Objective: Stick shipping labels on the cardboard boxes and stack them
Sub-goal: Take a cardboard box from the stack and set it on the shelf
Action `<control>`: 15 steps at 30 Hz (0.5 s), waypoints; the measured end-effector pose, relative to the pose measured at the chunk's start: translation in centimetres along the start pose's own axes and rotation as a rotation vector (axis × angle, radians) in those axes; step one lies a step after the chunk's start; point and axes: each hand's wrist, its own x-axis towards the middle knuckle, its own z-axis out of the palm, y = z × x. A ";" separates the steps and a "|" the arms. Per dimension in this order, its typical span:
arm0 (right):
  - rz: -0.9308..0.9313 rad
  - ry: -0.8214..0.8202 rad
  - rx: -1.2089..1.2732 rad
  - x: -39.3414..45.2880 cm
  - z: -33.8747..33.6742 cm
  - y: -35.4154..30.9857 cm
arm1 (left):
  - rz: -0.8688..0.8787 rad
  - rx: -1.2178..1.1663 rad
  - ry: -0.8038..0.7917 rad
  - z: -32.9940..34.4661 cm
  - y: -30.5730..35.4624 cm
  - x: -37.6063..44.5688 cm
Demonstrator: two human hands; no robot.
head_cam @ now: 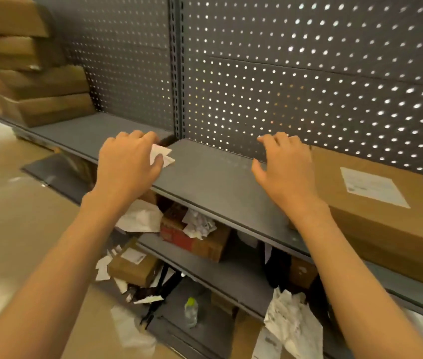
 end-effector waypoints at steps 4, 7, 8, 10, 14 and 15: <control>-0.088 0.005 0.028 3.5 2.1 -6.9 | -0.065 0.056 0.017 0.1 -7.1 0.3; -0.143 0.003 0.056 6.4 4.2 -12.7 | -0.092 0.099 0.036 0.0 -13.1 0.6; -0.162 0.001 0.067 7.4 4.9 -14.7 | -0.104 0.110 0.040 -0.1 -15.1 0.8; -0.202 0.004 0.090 9.4 6.3 -18.9 | -0.135 0.120 0.043 -0.4 -19.4 1.0; -0.270 0.017 0.139 13.1 8.5 -26.9 | -0.207 0.159 0.071 -0.8 -27.7 1.4; -0.288 0.025 0.153 13.9 8.9 -28.7 | -0.226 0.167 0.074 -0.9 -29.5 1.5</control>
